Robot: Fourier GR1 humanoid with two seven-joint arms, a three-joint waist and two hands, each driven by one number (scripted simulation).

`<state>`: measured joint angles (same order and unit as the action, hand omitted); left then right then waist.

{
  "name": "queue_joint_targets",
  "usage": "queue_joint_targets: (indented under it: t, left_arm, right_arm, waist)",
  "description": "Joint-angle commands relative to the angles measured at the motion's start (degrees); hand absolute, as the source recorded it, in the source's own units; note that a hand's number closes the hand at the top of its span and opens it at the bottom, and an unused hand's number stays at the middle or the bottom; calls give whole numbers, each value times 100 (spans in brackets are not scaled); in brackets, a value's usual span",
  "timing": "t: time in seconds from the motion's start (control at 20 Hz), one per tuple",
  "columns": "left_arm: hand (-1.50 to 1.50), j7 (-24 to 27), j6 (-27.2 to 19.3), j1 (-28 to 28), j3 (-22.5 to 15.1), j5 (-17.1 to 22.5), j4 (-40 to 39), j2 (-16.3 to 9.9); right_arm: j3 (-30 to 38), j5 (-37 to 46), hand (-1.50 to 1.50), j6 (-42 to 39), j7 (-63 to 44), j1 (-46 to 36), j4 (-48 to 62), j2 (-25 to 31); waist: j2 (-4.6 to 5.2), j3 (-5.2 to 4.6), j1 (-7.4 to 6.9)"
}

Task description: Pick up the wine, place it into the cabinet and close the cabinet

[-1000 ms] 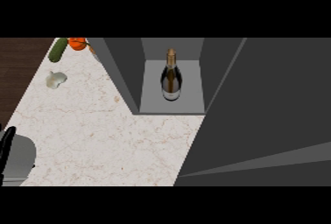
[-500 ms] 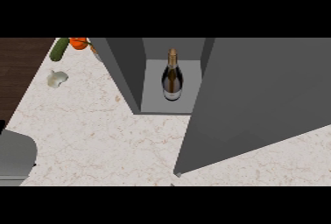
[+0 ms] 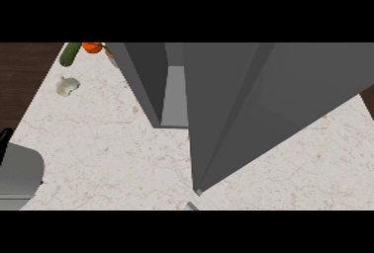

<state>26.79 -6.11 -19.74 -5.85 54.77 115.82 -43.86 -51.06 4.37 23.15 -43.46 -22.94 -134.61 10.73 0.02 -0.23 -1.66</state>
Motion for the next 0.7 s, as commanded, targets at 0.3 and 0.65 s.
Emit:
queue_joint_targets:
  t: [0.3,0.65]
  left_arm:
    - [-150,-272,-222,174,-40,-75,109,174]
    - [-150,-105,-288,314,-354,-571,-172,580]
  right_arm:
    - [858,-1119,150,992,222,-2822,2317,-1050]
    - [1703,-1861,150,689,1094,-4286,4323,-1069]
  waist:
    - [8,7,-138]
    - [22,14,-82]
